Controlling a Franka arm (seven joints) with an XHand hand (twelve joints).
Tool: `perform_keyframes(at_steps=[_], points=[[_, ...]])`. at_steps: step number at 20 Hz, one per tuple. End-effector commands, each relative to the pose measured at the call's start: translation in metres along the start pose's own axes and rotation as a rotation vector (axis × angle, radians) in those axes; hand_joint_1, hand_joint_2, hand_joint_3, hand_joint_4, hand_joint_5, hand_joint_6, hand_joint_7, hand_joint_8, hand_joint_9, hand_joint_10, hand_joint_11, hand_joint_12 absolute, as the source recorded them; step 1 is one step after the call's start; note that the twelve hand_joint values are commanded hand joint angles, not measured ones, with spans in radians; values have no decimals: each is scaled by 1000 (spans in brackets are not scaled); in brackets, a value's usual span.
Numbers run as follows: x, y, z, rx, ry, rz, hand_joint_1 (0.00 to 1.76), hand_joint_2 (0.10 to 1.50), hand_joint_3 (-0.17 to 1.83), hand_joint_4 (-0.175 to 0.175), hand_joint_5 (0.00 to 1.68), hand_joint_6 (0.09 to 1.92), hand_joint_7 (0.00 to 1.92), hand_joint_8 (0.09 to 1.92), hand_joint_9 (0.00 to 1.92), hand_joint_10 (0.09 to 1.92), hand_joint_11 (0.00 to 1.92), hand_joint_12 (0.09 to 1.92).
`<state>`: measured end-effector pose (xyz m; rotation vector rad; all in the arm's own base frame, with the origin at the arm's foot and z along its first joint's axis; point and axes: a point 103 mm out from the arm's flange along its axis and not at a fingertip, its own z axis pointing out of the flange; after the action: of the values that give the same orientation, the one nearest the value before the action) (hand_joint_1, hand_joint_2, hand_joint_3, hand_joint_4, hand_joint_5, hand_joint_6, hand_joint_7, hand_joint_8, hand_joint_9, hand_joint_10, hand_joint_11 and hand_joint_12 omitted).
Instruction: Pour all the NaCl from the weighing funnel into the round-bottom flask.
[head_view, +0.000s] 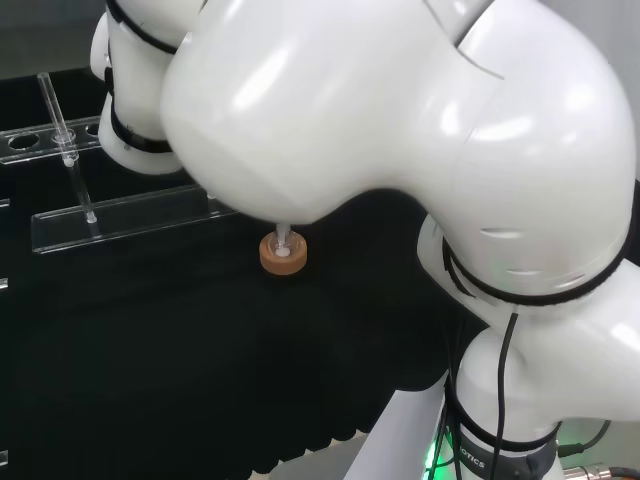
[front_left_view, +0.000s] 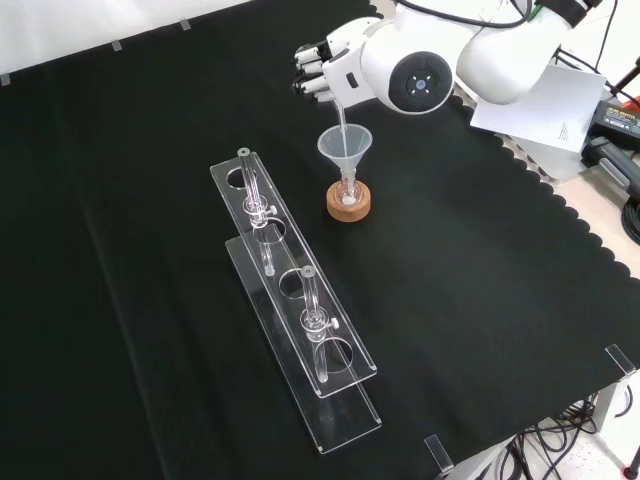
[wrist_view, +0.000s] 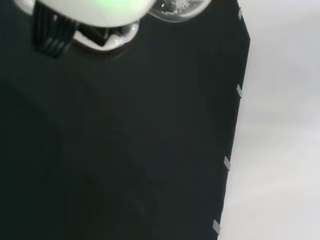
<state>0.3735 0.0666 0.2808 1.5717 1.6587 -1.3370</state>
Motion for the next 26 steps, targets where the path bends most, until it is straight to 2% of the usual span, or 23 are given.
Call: perform_keyframes(at_steps=[1,9,18,26], points=[[-1,-1,-2,-7,-39,6,1132,615,788,110,1211,844,570,664,906,324,827,1015],[4,-1,-6,-10,-54,3,1131,616,788,110,1210,846,568,663,903,324,826,1015],[5,-4,-10,-14,-103,11,1131,616,788,111,1209,847,566,663,902,325,826,1014],[11,-7,-15,-34,-198,23,1131,616,788,112,1209,848,565,663,901,326,825,1014]])
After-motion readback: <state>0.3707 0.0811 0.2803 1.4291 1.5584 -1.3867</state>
